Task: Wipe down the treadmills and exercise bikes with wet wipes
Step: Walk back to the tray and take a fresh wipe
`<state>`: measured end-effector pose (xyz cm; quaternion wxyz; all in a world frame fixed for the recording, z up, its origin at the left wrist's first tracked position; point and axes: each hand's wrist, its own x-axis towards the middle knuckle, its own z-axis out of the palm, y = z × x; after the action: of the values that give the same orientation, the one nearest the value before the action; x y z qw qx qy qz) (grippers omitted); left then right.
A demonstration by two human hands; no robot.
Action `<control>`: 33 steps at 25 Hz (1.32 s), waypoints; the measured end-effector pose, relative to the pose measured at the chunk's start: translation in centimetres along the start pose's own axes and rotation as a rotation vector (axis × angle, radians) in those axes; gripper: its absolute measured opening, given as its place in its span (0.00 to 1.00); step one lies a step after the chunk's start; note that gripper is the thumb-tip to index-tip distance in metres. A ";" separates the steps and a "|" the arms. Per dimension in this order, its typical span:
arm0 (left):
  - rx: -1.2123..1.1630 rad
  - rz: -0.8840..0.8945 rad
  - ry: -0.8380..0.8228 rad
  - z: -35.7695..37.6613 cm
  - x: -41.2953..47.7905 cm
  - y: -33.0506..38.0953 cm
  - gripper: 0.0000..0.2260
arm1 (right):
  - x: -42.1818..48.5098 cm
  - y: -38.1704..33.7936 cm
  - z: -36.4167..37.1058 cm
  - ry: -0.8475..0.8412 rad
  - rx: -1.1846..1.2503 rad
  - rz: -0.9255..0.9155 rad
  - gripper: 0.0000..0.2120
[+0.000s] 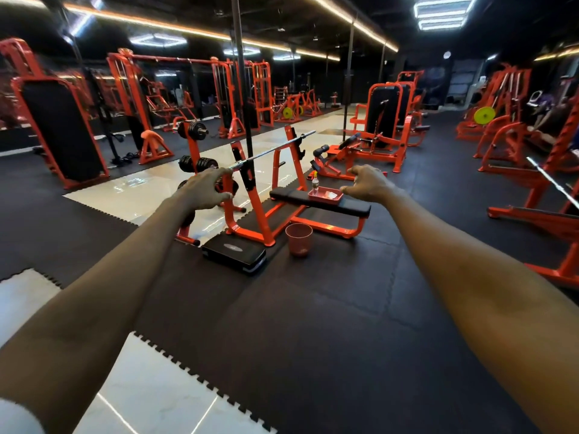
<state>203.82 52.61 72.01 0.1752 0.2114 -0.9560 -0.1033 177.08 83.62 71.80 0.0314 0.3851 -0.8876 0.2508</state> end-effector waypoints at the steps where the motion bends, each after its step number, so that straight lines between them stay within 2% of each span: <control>1: -0.002 0.007 0.042 2.4 1.4 -0.2 0.30 | 2.0 1.9 2.0 0.001 0.005 -0.027 0.35; 4: 0.004 0.017 0.099 10.2 6.0 -1.1 0.30 | 7.5 7.0 7.4 0.026 0.034 -0.094 0.33; 7: -0.040 -0.019 -0.005 15.4 10.5 -1.6 0.33 | 11.5 10.8 10.8 -0.024 0.065 -0.066 0.29; 10: -0.060 -0.043 -0.012 18.2 17.7 -3.1 0.36 | 18.3 13.5 12.5 -0.044 0.030 -0.049 0.31; 18: -0.058 -0.016 -0.054 23.9 39.4 -11.7 0.31 | 41.1 16.2 19.0 -0.066 0.047 -0.032 0.32; 23: -0.043 -0.035 -0.037 26.2 53.1 -17.1 0.31 | 55.0 16.4 21.8 -0.032 0.080 0.003 0.27; 27: -0.052 -0.025 -0.077 30.8 63.5 -20.9 0.32 | 65.6 18.9 26.5 -0.065 0.064 0.039 0.22; 31: -0.051 -0.030 -0.128 36.8 74.0 -25.5 0.31 | 76.7 22.2 33.0 -0.100 0.073 0.038 0.24; 33: -0.063 -0.043 -0.172 39.4 79.1 -27.1 0.30 | 81.9 23.9 35.8 -0.161 0.070 0.053 0.23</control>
<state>131.72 -1.50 51.58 0.0969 0.2169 -0.9590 -0.1548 107.80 25.92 50.86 -0.0601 0.3811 -0.8878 0.2508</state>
